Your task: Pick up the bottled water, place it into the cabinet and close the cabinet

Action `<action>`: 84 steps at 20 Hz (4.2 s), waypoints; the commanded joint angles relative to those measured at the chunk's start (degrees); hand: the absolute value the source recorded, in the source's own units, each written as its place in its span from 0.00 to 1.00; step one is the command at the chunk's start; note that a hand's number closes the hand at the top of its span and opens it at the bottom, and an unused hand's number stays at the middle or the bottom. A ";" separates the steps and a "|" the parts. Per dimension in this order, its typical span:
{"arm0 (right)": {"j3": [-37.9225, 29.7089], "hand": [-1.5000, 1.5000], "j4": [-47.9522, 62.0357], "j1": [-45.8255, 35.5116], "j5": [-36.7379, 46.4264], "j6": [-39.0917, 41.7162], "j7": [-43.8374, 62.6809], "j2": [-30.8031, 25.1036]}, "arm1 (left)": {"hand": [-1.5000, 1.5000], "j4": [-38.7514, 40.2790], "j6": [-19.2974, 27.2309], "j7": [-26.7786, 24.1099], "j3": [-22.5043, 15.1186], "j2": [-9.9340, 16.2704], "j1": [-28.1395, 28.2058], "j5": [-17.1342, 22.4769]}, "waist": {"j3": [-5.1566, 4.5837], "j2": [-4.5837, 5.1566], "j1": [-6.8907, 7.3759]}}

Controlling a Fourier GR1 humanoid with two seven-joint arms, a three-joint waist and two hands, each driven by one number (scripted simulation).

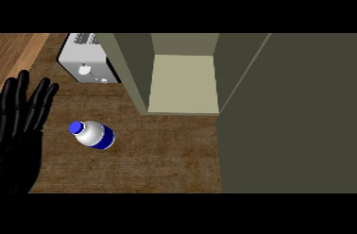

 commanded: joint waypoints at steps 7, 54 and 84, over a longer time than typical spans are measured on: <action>3.27 0.00 -2.56 9.11 -9.17 3.38 5.83 2.79 | 0.00 1.25 14.16 7.03 7.81 -3.97 4.28 2.87 | 2.17 -0.50 0.39; 6.16 0.00 -28.00 55.71 -14.17 18.41 -8.38 -0.52 | 0.00 40.89 27.22 -23.88 7.46 -4.10 4.80 15.92 | 2.05 -0.55 -1.41; 10.13 0.00 -28.52 62.25 -10.52 20.89 -11.93 0.28 | 1.00 89.79 0.17 -53.98 18.17 -4.10 -16.16 30.15 | 2.04 -0.38 -1.49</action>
